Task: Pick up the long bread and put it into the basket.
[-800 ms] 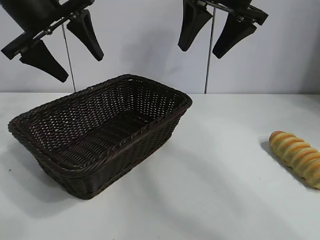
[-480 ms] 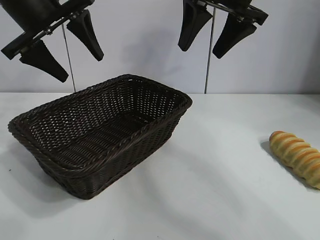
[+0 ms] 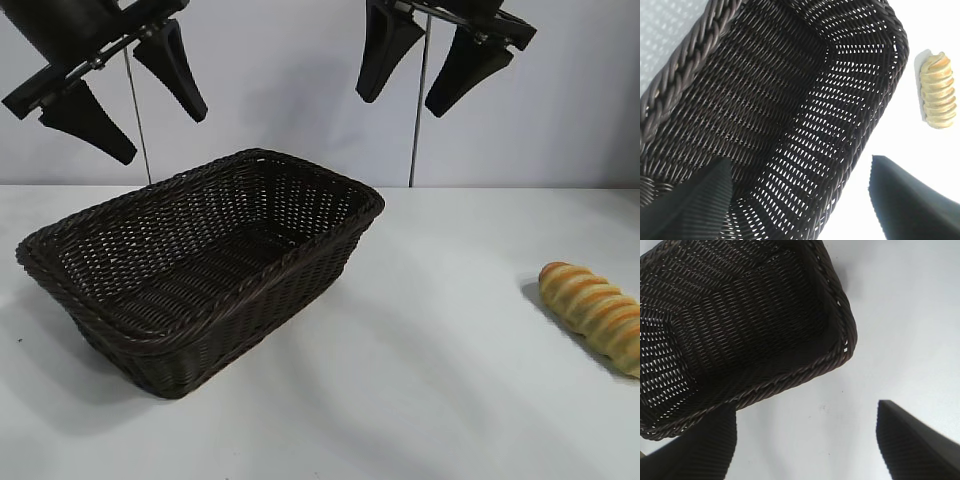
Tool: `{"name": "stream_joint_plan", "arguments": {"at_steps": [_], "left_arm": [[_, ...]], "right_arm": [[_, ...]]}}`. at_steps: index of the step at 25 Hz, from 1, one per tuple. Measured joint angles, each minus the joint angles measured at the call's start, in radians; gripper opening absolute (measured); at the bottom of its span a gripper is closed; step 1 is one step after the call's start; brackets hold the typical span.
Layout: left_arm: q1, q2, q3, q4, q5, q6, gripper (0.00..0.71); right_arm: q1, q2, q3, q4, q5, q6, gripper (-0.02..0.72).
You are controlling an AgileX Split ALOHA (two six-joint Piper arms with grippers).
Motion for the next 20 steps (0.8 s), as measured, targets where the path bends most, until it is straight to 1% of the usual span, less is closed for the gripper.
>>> {"name": "stream_joint_plan", "arguments": {"at_steps": [7, 11, 15, 20], "left_arm": [[0.0, 0.0, 0.0, 0.0, -0.042, 0.0, 0.552], [0.0, 0.0, 0.0, 0.0, -0.045, 0.0, 0.552], [0.0, -0.011, 0.0, 0.019, -0.019, 0.0, 0.552], [0.0, -0.04, 0.0, 0.103, 0.063, -0.012, 0.552]], "right_arm": [[0.0, 0.0, 0.0, 0.0, 0.0, 0.0, 0.558], [0.0, 0.0, 0.0, 0.0, 0.0, 0.0, 0.558], [0.0, 0.0, 0.0, 0.0, 0.0, 0.0, 0.558], [0.0, 0.0, 0.0, 0.0, 0.0, 0.0, 0.558]]}}
